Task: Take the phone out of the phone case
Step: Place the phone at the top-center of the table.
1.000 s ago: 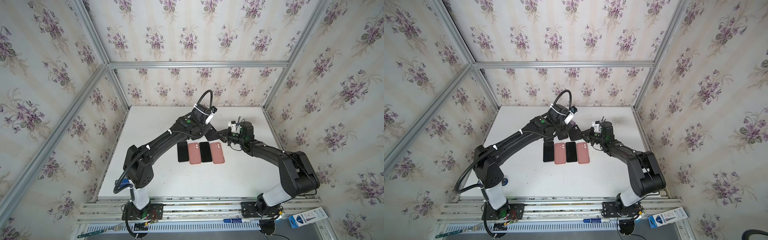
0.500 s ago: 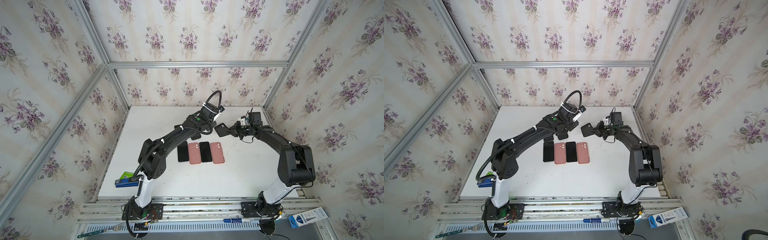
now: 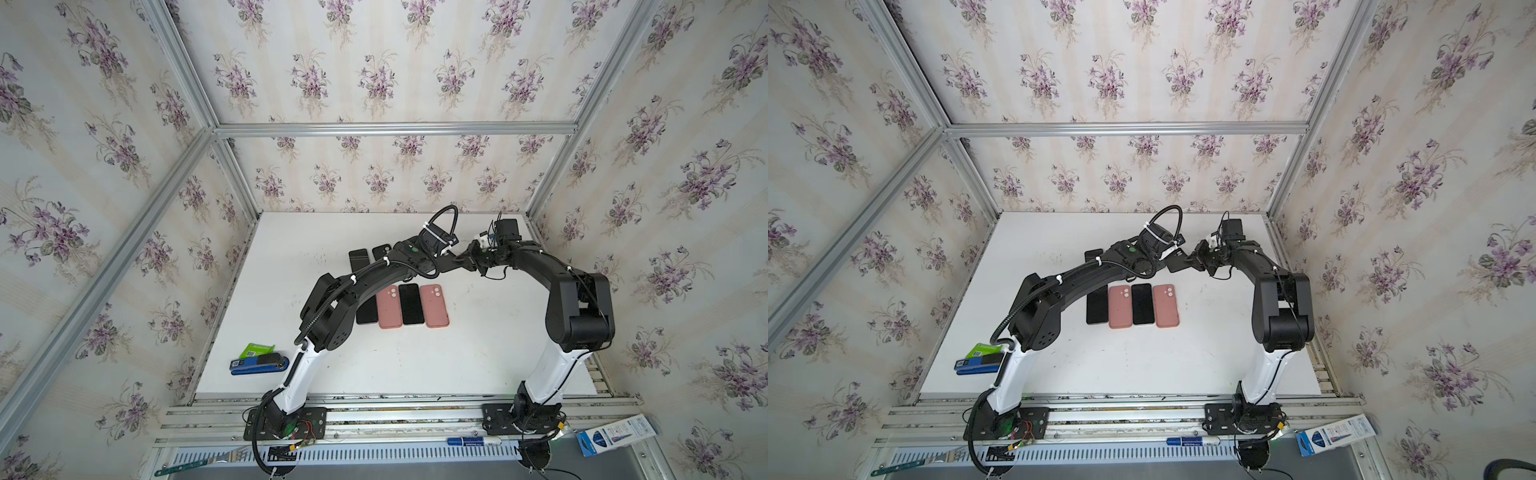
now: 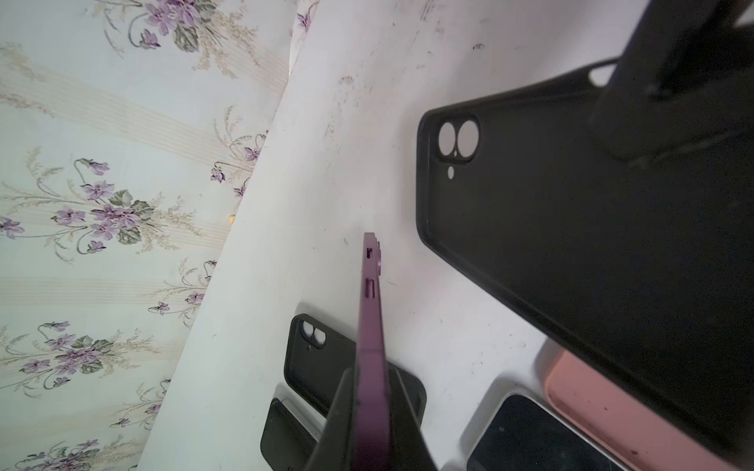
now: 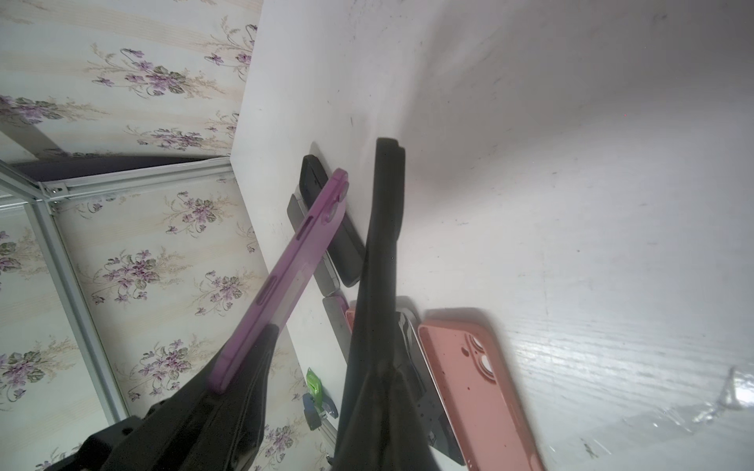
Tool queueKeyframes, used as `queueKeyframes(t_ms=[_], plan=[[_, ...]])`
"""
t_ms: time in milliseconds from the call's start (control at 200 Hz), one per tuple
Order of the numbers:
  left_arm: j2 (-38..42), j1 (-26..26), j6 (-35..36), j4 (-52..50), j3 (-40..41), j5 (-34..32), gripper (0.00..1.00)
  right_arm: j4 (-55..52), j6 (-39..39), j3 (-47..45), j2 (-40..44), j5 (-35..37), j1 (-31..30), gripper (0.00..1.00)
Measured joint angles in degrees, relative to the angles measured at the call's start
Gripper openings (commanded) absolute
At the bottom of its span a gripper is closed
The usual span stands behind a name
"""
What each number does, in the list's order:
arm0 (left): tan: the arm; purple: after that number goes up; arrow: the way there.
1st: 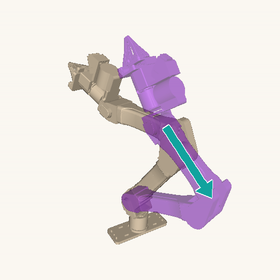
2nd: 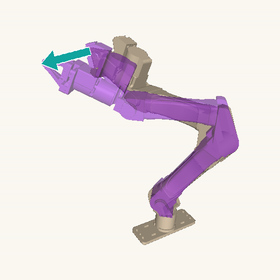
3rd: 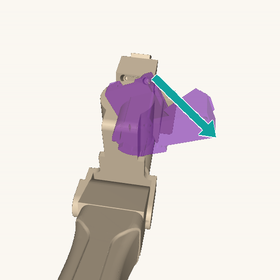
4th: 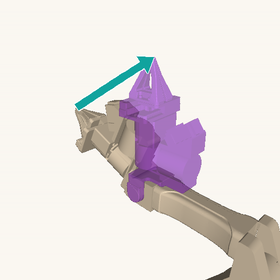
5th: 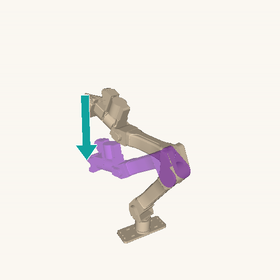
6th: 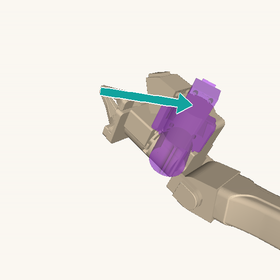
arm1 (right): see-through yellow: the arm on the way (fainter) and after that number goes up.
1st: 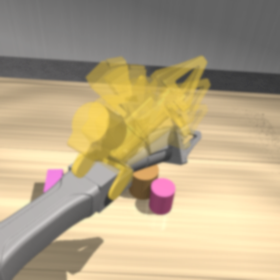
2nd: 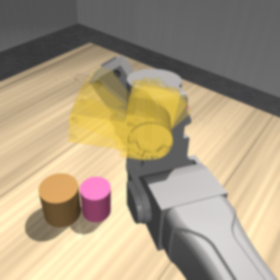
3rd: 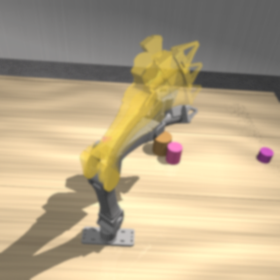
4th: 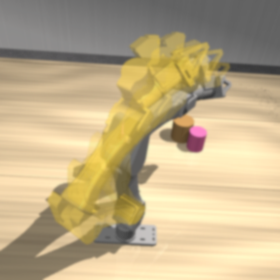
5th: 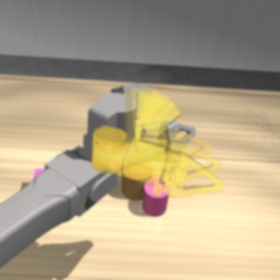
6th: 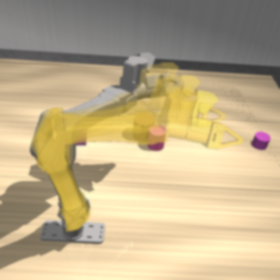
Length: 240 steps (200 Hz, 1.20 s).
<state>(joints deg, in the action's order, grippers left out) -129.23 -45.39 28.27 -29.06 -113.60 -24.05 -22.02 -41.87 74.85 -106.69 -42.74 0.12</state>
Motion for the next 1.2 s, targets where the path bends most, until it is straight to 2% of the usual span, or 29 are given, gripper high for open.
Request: queueKeyframes(t_ms=[410,490,884,1014,1064,1129,1199], plan=[[-4.59,-0.07,1.60,2.03,0.20,-1.77,0.23,-2.78,1.86,3.50,-2.86,-0.09,0.92,0.00],[-5.22,-0.07,1.75,2.12,0.20,-1.95,0.30,-3.04,2.21,3.61,-3.28,-0.09,0.92,0.00],[-9.88,0.52,0.90,3.52,-2.16,-2.45,0.37,-5.46,3.78,9.14,-8.31,0.20,0.92,0.00],[-10.60,0.59,0.28,4.22,-2.58,-2.86,0.43,-5.64,3.82,9.84,-9.29,0.17,0.92,0.00],[-10.64,0.70,0.04,4.22,-2.58,-2.99,0.50,-5.75,3.87,9.84,-9.42,0.15,0.92,0.00],[-10.23,0.72,-0.39,4.22,-2.36,-3.32,0.67,-5.79,4.31,9.84,-9.53,0.20,0.92,0.00],[-8.24,0.90,-2.10,3.87,-1.40,-3.48,0.77,-5.73,4.61,9.84,-9.88,0.48,0.92,0.00]])
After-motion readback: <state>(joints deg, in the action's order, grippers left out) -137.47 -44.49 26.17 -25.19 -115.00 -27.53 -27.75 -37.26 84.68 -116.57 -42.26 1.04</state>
